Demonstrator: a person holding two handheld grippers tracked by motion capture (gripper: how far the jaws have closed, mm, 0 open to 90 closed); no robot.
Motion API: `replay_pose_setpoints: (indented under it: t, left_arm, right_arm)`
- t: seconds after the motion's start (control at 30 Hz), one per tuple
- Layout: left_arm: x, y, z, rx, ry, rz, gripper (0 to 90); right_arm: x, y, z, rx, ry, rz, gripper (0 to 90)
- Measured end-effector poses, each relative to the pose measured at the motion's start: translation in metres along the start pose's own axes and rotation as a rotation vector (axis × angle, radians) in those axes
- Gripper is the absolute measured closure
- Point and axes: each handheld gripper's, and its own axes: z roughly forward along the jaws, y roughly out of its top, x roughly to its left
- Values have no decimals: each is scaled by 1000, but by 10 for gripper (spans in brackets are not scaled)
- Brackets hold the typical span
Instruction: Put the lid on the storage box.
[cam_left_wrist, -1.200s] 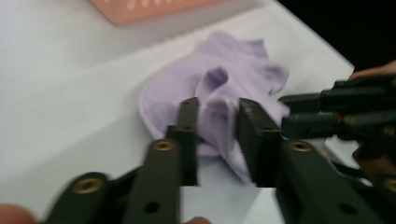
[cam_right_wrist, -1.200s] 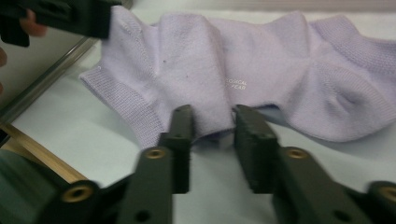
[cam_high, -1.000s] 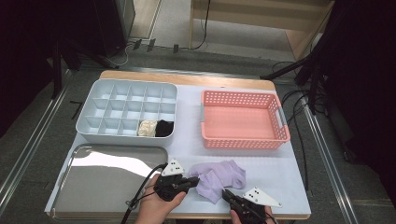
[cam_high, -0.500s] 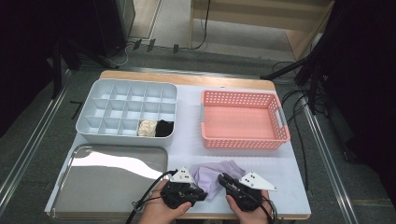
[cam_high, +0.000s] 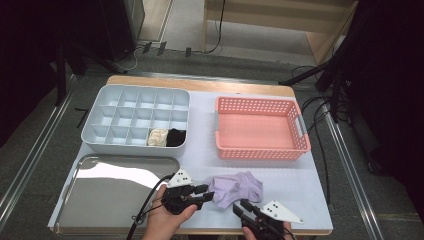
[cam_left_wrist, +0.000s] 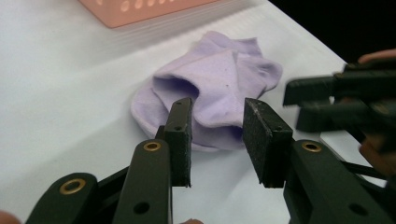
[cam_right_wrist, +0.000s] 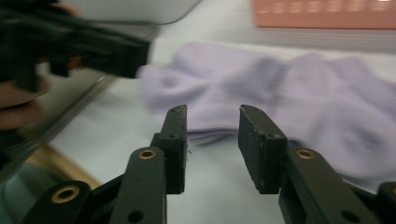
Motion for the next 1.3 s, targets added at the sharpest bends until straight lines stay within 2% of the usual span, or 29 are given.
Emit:
replay_pose_setpoints:
  t: [0.07,0.1,0.17,0.27,0.4,0.47,0.53,0.57,0.67,0.73,0.83,0.97,1.2,1.3]
  left_arm:
    - [3,-1,3,10,85,-3,627]
    - [4,-2,3,12,103,-4,623]
    - [7,-2,4,17,105,-29,610]
    - [9,-3,5,19,96,-44,605]
    - [8,-4,8,34,83,-40,606]
    - [7,-4,10,44,89,-45,614]
    - [8,-4,11,60,91,-45,637]
    - [8,-5,12,64,98,-47,654]
    - [9,-5,16,107,85,-49,730]
    - [10,-5,17,126,76,-46,775]
    - [10,-5,18,135,77,-47,835]
    - [12,-4,17,140,83,-50,875]
    - [15,-4,15,142,95,-58,881]
    - [15,-5,16,134,98,-57,885]
  right_arm:
    - [8,-2,7,13,33,-10,598]
    - [10,-3,10,19,40,-7,590]
    - [12,-5,16,35,37,-3,577]
    - [16,-6,20,27,18,-12,562]
    - [23,-5,22,-6,-30,-61,554]
    - [25,-7,28,24,-32,-94,559]
    - [26,-9,33,39,-63,-121,633]
    - [25,-9,34,42,-73,-124,670]
    - [21,-8,34,50,-98,-134,808]
    - [19,-8,33,56,-96,-140,832]
    - [18,-6,30,64,-88,-145,840]
    - [15,-5,25,62,-106,-165,842]
    - [1,1,11,55,-199,-259,842]
    - [-11,1,4,57,-229,-241,841]
